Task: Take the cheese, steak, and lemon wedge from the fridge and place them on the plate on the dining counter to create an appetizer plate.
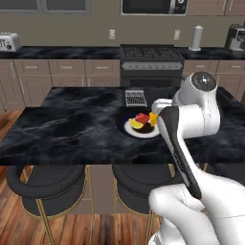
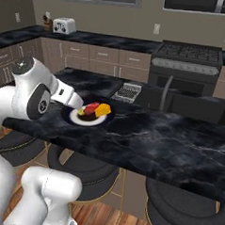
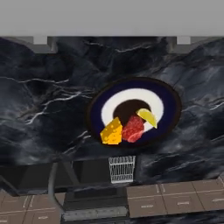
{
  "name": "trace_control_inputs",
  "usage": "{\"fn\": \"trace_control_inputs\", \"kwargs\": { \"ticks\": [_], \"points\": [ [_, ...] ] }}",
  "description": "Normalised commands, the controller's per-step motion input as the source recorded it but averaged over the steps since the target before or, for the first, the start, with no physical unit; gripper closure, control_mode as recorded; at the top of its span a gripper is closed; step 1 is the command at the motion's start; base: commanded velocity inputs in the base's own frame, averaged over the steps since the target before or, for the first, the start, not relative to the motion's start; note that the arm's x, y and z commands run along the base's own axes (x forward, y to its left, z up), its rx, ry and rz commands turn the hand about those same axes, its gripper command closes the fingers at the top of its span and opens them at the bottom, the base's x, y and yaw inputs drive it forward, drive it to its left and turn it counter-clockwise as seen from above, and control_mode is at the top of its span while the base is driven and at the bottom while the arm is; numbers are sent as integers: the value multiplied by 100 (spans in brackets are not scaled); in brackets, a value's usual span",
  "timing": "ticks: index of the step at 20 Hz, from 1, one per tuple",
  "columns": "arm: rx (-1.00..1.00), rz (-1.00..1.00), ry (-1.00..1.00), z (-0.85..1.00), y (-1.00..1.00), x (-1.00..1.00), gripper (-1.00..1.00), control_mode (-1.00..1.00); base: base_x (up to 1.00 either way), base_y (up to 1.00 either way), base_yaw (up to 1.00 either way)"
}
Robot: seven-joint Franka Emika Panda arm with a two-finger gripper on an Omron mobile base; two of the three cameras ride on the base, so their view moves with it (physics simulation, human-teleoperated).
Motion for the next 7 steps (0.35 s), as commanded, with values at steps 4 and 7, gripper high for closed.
{"fn": "trace_control_inputs", "kwargs": {
  "ticks": [4,7],
  "points": [
    [0,-15,-36,60,-9,-100,-100,-100,0,0,0],
    [0,-14,-36,60,-4,-100,-100,-100,0,0,0]
  ]
}}
